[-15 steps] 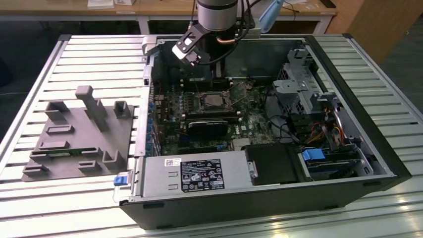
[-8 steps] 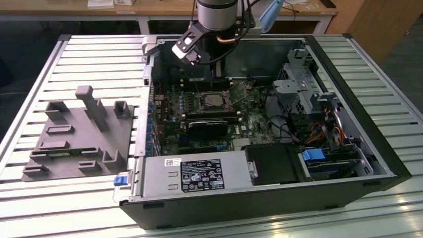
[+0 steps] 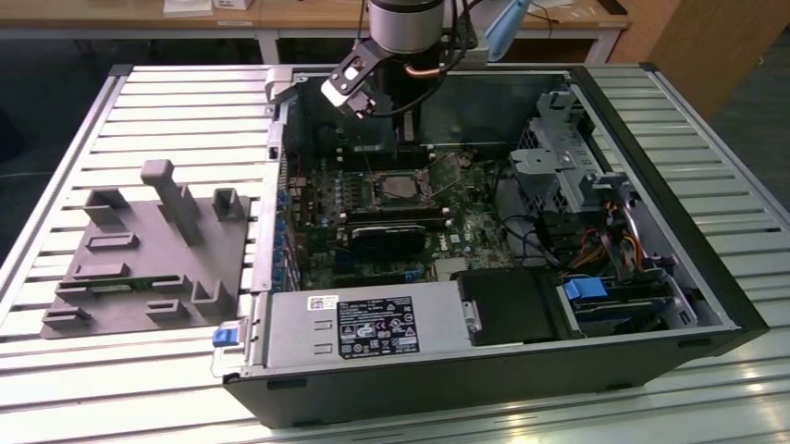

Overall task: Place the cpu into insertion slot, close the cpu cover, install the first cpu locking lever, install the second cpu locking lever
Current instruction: 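Close the cpu cover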

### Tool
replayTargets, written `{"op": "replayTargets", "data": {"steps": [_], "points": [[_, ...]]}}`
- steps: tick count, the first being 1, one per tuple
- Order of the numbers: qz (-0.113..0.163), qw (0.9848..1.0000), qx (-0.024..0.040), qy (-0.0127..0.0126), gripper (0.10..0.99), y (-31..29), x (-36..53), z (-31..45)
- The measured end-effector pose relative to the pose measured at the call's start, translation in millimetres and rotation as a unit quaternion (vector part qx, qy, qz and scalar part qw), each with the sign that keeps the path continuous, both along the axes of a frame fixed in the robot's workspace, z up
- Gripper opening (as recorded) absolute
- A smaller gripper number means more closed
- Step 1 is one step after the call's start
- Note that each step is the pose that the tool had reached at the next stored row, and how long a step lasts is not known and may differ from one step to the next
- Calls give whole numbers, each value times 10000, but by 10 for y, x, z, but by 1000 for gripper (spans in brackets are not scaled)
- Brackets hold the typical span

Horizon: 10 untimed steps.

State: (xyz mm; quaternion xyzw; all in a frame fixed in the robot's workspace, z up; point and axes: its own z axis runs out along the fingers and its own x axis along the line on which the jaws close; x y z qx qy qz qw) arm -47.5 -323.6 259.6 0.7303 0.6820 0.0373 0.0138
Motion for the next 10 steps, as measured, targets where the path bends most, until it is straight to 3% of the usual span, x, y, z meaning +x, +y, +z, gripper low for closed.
{"op": "replayTargets", "data": {"steps": [4,10], "points": [[0,10000,-1,1,106,0,33,1],[0,10000,0,0,106,1,149,0]]}}
